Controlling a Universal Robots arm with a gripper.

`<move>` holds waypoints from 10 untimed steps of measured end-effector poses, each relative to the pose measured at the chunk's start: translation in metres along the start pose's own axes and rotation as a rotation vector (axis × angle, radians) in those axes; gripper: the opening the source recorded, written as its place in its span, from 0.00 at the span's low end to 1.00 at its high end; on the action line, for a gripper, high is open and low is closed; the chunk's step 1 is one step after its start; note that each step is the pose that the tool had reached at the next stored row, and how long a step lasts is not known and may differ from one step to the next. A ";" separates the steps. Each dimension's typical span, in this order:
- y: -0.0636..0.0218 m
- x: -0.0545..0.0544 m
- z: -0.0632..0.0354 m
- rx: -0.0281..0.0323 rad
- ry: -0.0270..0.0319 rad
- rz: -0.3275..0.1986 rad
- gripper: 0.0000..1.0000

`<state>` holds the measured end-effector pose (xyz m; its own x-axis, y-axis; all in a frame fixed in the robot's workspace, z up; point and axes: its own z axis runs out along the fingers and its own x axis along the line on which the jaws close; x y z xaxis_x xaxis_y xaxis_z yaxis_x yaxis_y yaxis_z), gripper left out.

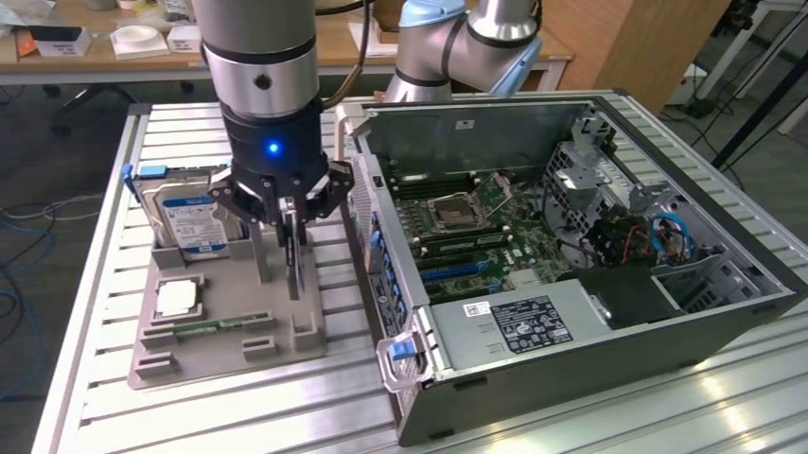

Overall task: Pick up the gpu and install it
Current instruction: 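Pick up the gpu and move the gpu toward the slot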

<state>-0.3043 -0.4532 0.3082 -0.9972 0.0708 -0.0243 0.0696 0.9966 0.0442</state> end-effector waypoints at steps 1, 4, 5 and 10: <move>0.0000 0.000 -0.0011 0.0001 0.0001 0.000 0.26; 0.0002 0.000 -0.0034 0.0000 0.0000 0.000 0.26; 0.0002 0.000 -0.0040 0.0000 0.0000 0.000 0.26; 0.0003 0.000 -0.0063 0.0000 0.0000 0.000 0.26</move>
<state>-0.3043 -0.4532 0.3146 -0.9972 0.0708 -0.0244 0.0697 0.9966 0.0442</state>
